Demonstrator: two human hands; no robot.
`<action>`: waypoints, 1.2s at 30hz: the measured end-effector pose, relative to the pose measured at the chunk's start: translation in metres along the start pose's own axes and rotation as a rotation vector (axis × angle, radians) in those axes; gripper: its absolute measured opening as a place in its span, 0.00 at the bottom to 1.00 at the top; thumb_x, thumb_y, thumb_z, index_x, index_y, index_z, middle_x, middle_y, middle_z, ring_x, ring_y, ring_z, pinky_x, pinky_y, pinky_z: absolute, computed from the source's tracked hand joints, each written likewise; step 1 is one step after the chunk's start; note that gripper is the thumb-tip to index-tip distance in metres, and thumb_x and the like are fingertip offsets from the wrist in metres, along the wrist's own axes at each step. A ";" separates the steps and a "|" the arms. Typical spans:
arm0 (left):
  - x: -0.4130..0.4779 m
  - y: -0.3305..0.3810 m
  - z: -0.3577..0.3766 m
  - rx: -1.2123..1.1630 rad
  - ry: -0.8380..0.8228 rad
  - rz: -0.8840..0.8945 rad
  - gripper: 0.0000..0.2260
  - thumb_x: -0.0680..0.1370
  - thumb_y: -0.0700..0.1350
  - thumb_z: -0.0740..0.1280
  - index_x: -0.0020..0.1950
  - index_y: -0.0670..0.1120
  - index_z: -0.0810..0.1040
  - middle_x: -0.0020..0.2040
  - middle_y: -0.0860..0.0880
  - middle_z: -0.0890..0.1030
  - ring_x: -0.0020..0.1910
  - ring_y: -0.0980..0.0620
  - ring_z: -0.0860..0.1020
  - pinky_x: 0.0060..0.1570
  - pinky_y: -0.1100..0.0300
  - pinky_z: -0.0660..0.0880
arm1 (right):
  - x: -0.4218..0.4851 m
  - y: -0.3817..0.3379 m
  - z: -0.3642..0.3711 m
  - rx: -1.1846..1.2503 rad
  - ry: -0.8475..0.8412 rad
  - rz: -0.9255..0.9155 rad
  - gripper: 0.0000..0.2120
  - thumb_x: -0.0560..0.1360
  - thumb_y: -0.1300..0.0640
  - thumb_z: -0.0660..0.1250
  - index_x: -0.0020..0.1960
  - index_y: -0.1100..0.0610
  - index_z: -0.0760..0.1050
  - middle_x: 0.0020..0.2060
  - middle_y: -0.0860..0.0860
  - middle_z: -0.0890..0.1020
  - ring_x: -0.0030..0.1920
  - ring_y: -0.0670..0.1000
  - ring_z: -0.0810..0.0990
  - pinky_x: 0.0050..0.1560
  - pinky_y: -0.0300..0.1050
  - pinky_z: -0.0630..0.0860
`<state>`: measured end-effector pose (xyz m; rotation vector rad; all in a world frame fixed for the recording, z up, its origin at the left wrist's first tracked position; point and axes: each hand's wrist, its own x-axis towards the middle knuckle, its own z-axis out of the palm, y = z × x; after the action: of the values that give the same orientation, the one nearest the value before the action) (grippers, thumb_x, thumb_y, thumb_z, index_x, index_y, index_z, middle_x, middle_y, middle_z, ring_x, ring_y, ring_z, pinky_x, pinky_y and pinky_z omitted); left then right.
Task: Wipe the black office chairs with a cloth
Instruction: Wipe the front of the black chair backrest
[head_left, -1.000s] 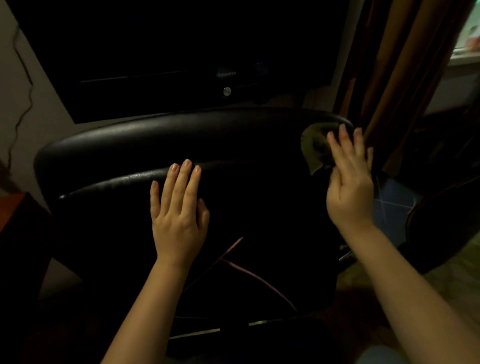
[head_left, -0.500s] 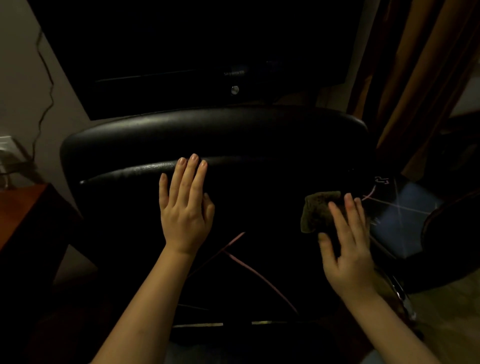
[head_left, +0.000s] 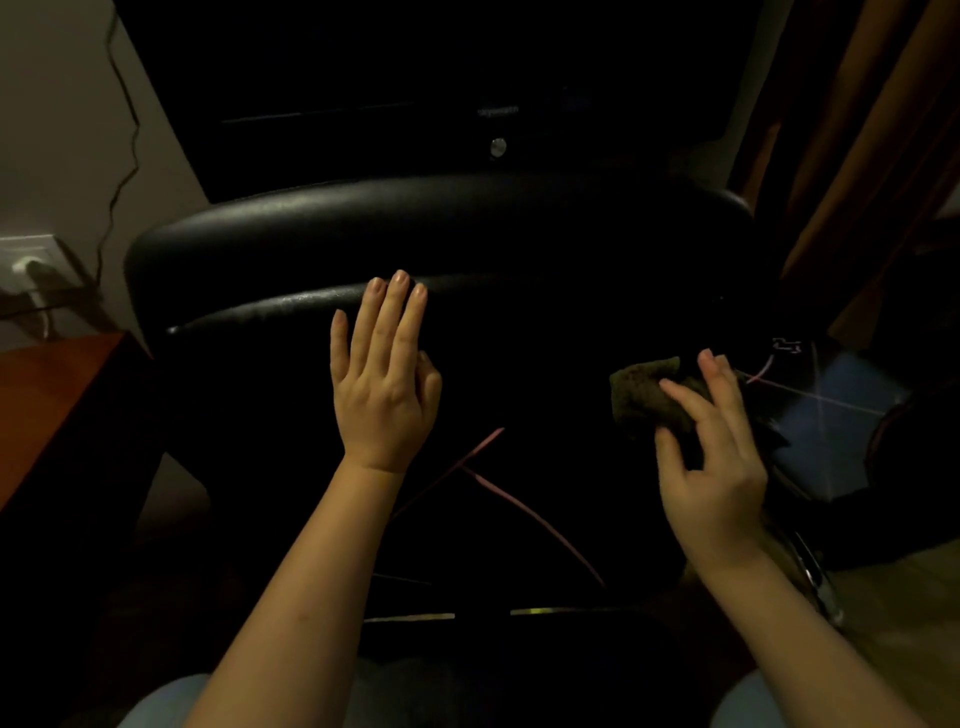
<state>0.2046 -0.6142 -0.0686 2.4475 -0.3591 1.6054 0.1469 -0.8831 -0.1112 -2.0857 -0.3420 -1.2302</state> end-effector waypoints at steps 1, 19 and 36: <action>0.000 0.000 -0.002 0.000 -0.002 -0.007 0.23 0.77 0.40 0.57 0.73 0.42 0.67 0.73 0.43 0.67 0.75 0.46 0.61 0.73 0.44 0.55 | 0.004 0.000 -0.002 -0.005 -0.003 -0.025 0.14 0.77 0.66 0.61 0.62 0.66 0.75 0.70 0.61 0.68 0.74 0.59 0.64 0.73 0.49 0.64; -0.046 -0.048 -0.031 -0.050 -0.058 -0.189 0.22 0.80 0.44 0.57 0.74 0.41 0.64 0.75 0.41 0.63 0.76 0.44 0.58 0.74 0.42 0.54 | 0.019 -0.017 0.023 -0.383 -0.081 -0.090 0.23 0.81 0.51 0.56 0.75 0.54 0.62 0.76 0.55 0.60 0.78 0.56 0.52 0.74 0.62 0.47; -0.089 -0.089 -0.070 -0.366 -0.142 -0.366 0.20 0.82 0.42 0.53 0.72 0.38 0.65 0.74 0.44 0.65 0.75 0.46 0.62 0.73 0.52 0.60 | -0.040 -0.184 0.192 -0.453 -0.509 -0.254 0.29 0.79 0.46 0.55 0.78 0.49 0.52 0.78 0.49 0.49 0.78 0.52 0.44 0.74 0.60 0.39</action>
<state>0.1372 -0.5004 -0.1250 2.1926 -0.1893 1.1114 0.1563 -0.6149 -0.1282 -2.8214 -0.6168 -0.9552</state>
